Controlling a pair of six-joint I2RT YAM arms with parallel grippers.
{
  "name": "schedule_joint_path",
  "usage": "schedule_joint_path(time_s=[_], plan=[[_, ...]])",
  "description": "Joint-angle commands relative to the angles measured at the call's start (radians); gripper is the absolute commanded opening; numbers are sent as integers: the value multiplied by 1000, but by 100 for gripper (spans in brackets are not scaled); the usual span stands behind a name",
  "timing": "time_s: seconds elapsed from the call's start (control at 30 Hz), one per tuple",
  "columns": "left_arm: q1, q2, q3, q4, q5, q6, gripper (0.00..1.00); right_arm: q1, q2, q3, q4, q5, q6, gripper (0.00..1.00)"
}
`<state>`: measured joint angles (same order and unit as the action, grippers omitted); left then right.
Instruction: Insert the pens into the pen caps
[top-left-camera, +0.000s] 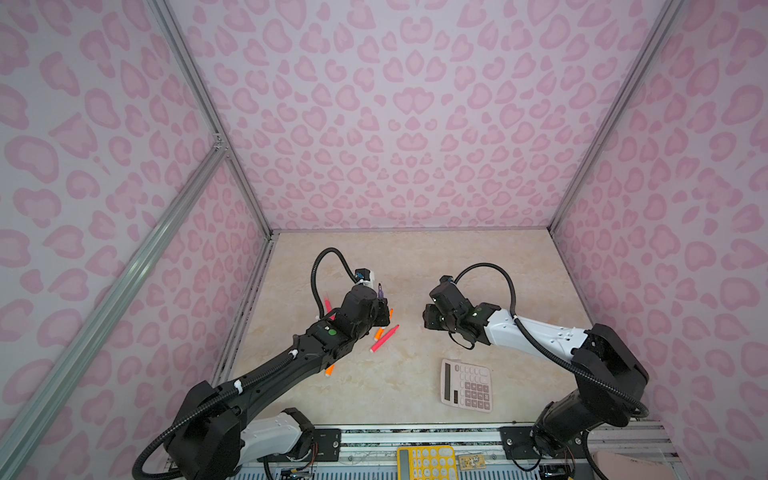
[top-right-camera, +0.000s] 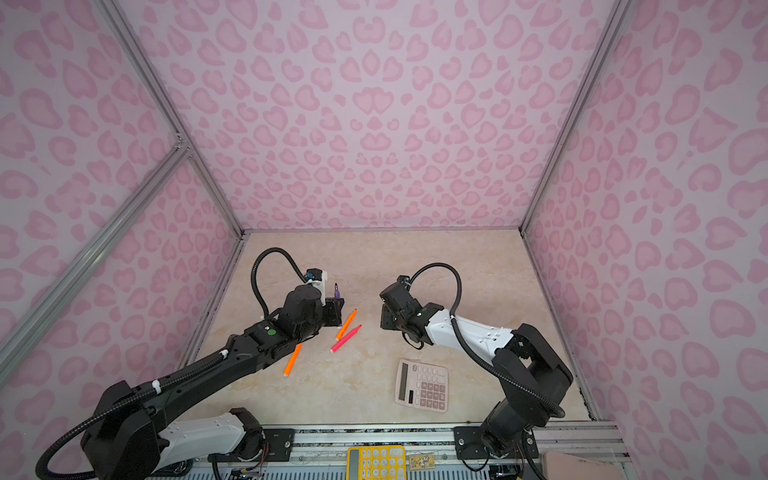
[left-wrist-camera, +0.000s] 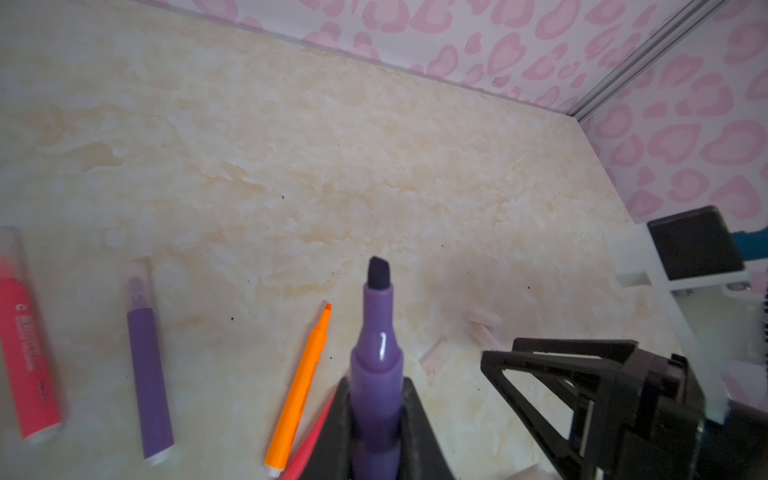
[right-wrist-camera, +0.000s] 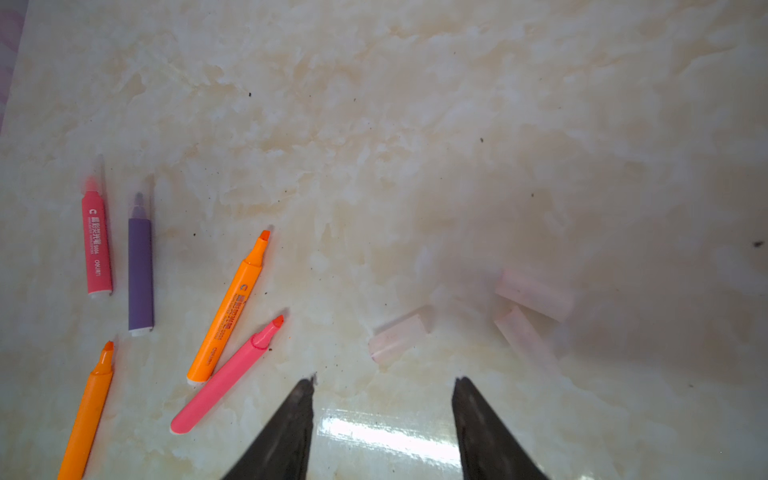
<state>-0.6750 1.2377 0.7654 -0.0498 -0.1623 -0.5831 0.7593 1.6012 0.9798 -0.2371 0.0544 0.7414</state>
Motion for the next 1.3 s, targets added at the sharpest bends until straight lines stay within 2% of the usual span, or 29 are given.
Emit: schedule_joint_path(time_s=[0.0, 0.3, 0.8, 0.97, 1.07, 1.27], plan=[[-1, 17, -24, 60, 31, -47, 3, 9, 33, 2, -13, -47, -4, 55], [-1, 75, -19, 60, 34, -75, 3, 20, 121, 3, 7, -59, 32, 52], [-3, 60, -18, 50, 29, -73, 3, 32, 231, 77, -17, -38, 18, 51], [-3, 58, -21, 50, 24, -75, 3, 38, 261, 111, -44, -10, 3, 52], [-2, 63, -17, 50, 30, -75, 3, 41, 286, 145, -72, 13, -17, 58], [-3, 68, -16, 50, 39, -81, 3, 47, 318, 177, -106, 44, -24, 56]])
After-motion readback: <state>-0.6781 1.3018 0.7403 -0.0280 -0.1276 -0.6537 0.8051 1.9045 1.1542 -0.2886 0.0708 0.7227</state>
